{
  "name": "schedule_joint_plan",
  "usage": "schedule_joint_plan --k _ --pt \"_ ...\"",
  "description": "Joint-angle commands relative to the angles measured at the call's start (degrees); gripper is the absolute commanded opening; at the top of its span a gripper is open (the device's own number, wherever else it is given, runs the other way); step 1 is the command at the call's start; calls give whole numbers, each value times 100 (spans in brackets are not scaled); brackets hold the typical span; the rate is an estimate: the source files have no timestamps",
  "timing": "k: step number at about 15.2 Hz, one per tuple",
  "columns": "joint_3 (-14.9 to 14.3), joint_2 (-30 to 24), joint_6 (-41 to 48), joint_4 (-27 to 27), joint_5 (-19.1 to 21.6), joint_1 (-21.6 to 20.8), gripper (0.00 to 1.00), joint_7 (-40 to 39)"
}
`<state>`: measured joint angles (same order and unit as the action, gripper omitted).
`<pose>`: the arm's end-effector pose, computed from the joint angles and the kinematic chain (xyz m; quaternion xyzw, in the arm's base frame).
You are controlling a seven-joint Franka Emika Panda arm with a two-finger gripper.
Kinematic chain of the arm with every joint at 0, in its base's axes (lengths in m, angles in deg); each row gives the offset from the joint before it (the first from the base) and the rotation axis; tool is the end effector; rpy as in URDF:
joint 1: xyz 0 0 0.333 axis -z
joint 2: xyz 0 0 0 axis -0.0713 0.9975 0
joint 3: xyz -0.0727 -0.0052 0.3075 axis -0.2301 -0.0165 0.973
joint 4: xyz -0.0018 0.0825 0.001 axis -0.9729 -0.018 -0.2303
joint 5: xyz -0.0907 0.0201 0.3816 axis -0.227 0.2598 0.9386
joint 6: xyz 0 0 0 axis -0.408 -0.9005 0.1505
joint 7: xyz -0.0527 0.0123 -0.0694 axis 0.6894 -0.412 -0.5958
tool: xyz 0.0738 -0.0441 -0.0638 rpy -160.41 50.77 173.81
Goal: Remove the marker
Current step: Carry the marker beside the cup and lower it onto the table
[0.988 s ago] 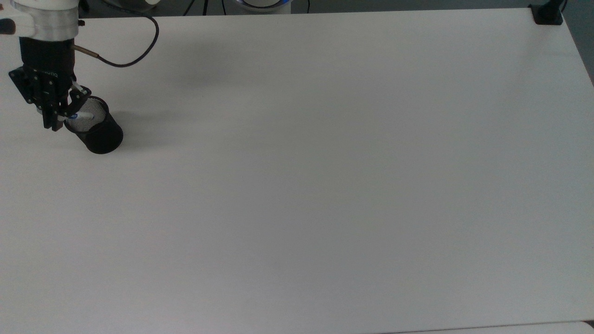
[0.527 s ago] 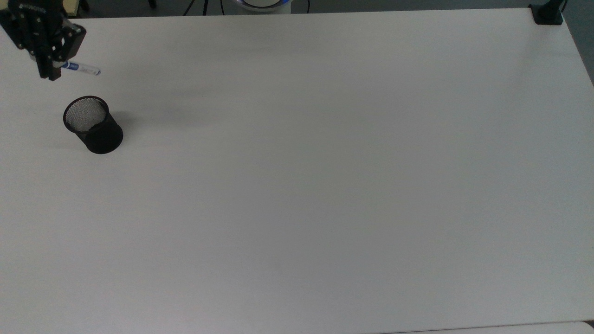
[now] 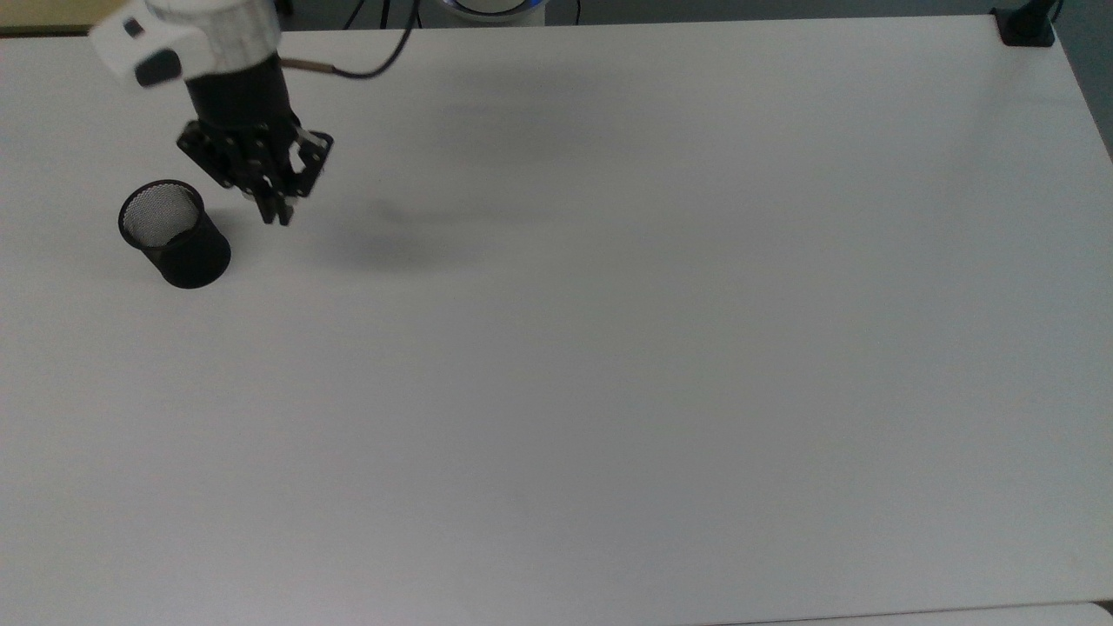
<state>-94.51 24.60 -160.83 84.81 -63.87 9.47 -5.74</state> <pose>0.6264 -0.1349 0.4777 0.9915 -0.0361 0.1247 0.0078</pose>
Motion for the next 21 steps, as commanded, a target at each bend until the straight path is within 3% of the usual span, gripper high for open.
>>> schedule_joint_plan --k 1,7,14,16,19,21 --pt "-63 630 -54 -114 59 -239 0 14" --pt "-54 1325 -1099 -79 68 -336 0 22" --pt "16 1774 -2058 -44 68 -424 0 22" --pt "34 1774 -2050 -44 68 -415 27 31" --pt "34 1695 -2006 -44 68 -389 58 31" --pt "34 1581 -1997 -44 77 -363 73 31"
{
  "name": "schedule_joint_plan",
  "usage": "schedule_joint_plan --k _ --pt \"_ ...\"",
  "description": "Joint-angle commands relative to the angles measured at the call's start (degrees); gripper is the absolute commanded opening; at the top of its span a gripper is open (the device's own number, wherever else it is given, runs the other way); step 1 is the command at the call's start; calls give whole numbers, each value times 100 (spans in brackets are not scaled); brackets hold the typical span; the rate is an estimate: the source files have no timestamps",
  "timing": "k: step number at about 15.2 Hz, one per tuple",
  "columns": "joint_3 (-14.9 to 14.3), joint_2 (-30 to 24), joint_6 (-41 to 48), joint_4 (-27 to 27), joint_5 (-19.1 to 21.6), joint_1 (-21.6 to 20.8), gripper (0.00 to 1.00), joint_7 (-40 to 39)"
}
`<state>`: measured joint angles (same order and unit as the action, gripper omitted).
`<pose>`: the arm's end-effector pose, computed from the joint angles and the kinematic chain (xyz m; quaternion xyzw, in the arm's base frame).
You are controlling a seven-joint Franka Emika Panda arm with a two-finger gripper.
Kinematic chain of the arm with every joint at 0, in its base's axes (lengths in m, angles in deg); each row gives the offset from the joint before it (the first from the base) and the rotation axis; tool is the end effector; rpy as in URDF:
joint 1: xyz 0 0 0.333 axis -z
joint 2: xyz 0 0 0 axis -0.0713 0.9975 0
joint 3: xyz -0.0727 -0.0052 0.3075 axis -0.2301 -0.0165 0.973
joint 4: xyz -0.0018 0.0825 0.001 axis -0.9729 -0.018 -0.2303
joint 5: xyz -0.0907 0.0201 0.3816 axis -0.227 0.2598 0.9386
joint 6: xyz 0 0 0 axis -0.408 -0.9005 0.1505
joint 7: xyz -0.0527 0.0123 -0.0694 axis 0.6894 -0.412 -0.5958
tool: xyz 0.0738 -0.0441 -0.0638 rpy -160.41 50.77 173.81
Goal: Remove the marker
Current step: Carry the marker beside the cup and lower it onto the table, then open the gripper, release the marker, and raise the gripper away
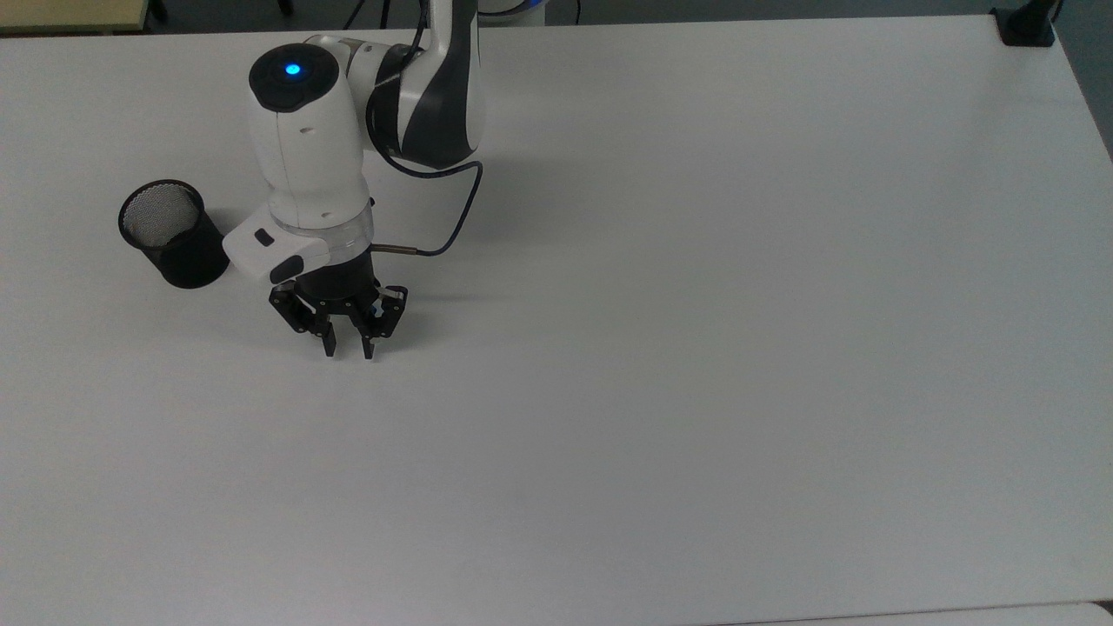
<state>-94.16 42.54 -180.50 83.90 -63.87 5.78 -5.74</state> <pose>0.6846 -0.0969 0.3156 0.9890 -0.0003 0.1450 0.0300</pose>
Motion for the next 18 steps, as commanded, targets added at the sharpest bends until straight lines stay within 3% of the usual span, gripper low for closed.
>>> schedule_joint_plan --k 1,3,6,11,15,18 --pt "-1 -265 -31 47 77 16 77 31" --pt "-35 -511 109 47 77 25 85 127" --pt "-71 -1160 1100 -14 59 86 100 216" --pt "-62 -2321 2831 -172 -20 104 100 233" --pt "-62 -2594 4493 -831 -38 104 100 751" --pt "-53 -2954 5223 -885 -37 43 100 822"
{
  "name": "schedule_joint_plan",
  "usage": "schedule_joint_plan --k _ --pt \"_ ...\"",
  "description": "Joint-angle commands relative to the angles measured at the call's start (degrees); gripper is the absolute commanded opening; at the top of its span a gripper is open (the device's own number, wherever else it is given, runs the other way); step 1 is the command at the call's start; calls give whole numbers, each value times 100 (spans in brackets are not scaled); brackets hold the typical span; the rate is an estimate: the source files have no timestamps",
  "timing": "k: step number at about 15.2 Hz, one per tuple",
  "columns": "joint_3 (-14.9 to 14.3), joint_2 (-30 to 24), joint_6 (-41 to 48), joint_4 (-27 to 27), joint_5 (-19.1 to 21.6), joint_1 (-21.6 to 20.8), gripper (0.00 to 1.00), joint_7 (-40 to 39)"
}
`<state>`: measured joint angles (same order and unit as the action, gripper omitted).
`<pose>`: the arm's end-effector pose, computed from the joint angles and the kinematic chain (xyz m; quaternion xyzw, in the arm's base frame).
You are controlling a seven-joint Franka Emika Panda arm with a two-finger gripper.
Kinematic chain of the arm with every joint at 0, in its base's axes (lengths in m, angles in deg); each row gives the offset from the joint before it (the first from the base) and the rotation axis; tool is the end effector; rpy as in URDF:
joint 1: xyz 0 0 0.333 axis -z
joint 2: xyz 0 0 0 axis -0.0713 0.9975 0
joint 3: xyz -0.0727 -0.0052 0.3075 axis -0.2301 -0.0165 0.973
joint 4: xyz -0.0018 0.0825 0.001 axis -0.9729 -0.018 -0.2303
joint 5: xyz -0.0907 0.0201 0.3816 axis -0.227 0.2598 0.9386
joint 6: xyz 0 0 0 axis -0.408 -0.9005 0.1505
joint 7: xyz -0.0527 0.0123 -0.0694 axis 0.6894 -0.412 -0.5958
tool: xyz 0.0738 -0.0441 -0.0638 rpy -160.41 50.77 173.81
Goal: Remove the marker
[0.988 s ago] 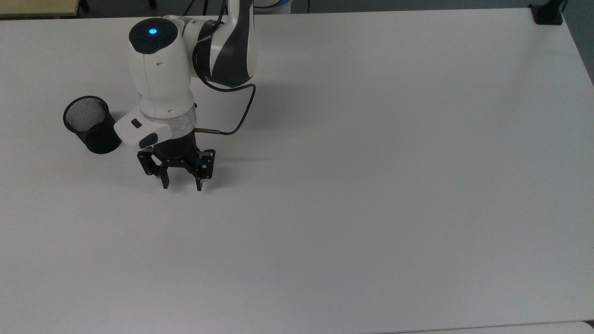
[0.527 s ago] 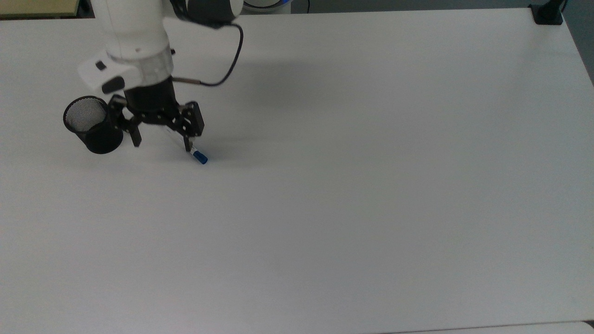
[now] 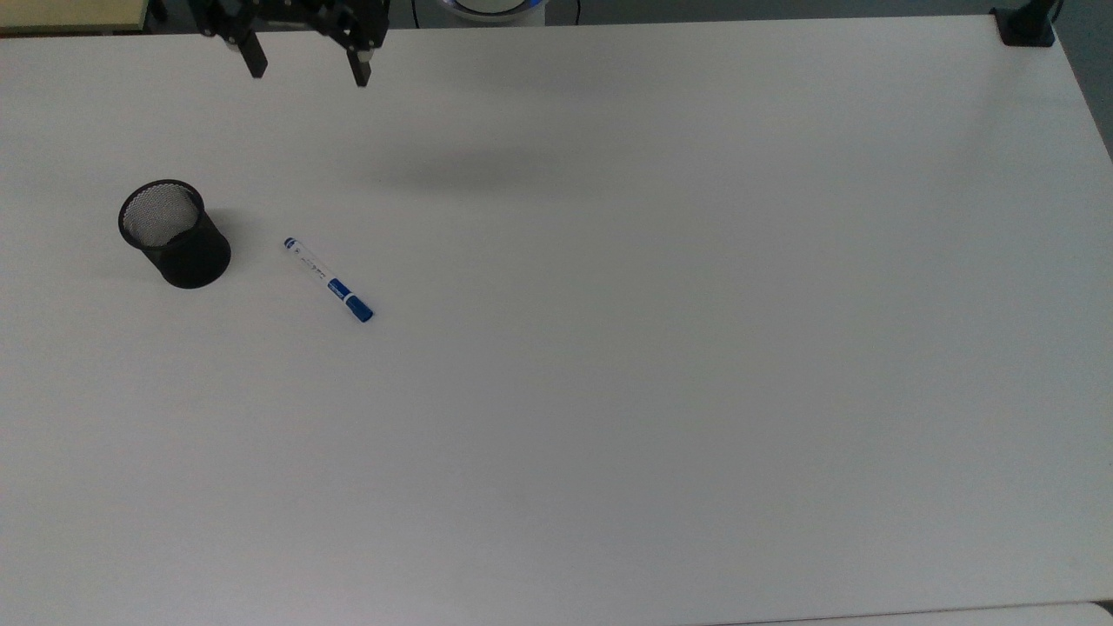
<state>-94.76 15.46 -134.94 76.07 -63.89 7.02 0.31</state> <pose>0.5734 -0.1001 0.6033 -0.9963 0.0601 -0.0570 0.0240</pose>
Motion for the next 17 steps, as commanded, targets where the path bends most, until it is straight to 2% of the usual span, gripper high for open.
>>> schedule_joint_plan --k 1,3,6,9,12,17 --pt "7 -326 888 -102 -26 -108 100 217" --pt "59 -371 1161 -102 -26 -109 100 217" --pt "77 -353 1066 -93 -52 -117 100 190" --pt "164 -274 505 -84 -368 -126 100 146" --pt "191 -204 459 -93 -754 -126 100 50" --pt "182 -204 406 -110 -852 -109 100 50"
